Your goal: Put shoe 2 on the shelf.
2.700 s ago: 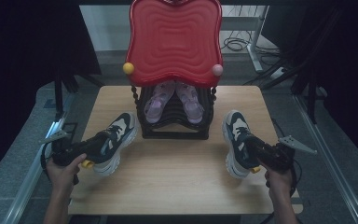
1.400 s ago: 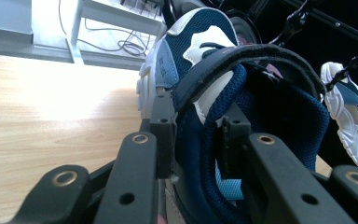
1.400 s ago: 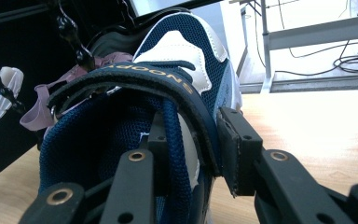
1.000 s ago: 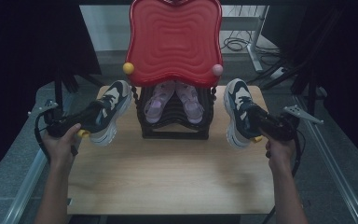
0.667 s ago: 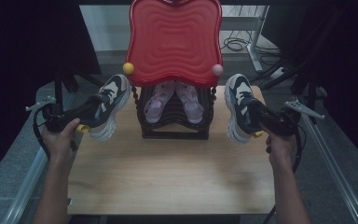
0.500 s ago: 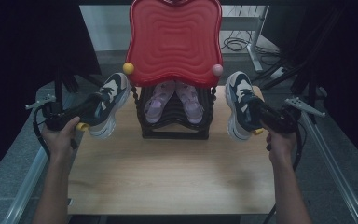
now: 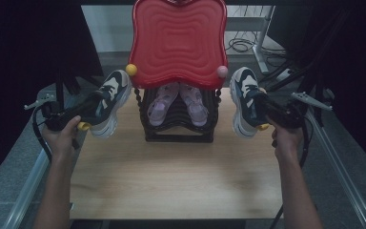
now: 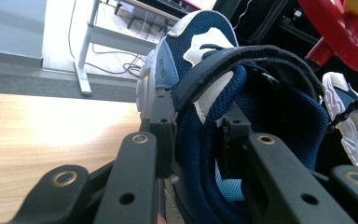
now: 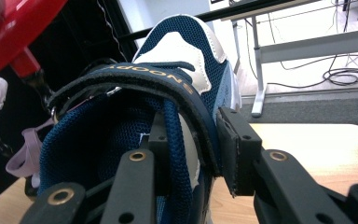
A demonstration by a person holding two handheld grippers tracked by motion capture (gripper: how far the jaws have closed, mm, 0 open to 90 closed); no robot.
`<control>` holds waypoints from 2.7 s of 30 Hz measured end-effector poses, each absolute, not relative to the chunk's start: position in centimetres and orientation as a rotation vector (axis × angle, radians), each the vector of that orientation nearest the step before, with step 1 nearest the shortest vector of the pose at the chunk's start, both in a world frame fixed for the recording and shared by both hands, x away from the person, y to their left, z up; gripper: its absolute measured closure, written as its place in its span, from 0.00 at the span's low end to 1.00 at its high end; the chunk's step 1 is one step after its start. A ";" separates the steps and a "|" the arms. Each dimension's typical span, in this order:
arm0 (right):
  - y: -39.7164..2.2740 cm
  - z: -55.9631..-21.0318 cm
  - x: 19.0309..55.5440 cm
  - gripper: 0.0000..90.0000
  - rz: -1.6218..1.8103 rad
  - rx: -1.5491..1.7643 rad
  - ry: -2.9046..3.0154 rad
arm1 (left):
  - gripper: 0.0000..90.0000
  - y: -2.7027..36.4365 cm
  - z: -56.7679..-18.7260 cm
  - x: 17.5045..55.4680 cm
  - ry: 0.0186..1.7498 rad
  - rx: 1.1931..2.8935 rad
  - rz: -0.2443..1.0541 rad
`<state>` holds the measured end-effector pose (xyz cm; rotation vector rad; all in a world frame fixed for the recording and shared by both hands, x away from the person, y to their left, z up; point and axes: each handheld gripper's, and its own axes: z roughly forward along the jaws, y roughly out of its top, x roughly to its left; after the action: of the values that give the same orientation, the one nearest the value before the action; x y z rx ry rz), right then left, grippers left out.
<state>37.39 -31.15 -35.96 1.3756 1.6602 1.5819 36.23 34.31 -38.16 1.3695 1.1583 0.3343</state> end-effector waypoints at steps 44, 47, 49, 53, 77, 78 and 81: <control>-30.4 -28.3 38.2 0.77 1.670 1.274 1.580 | 0.81 34.7 -30.2 38.2 1.085 1.258 0.390; -30.3 -27.7 38.4 0.77 1.686 1.273 1.579 | 0.81 34.5 -29.5 38.4 1.071 1.249 0.381; -30.3 -27.4 38.5 0.77 1.691 1.271 1.570 | 0.81 34.4 -29.0 38.4 1.066 1.243 0.381; -30.3 -26.8 38.6 0.77 1.699 1.268 1.567 | 0.81 33.9 -28.0 38.6 1.067 1.247 0.394; -27.8 -22.3 38.9 0.77 1.712 1.197 1.577 | 0.80 31.0 -24.0 40.1 1.027 1.243 0.364; -27.7 -22.1 39.0 0.77 1.715 1.193 1.574 | 0.80 30.9 -23.8 40.1 1.027 1.241 0.366; -27.2 -21.6 39.0 0.77 1.720 1.189 1.577 | 0.80 30.3 -23.0 40.0 1.011 1.248 0.376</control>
<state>38.96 -27.21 -21.61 1.1886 1.5767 1.7199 40.01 30.27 -22.97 1.2482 1.0107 0.3760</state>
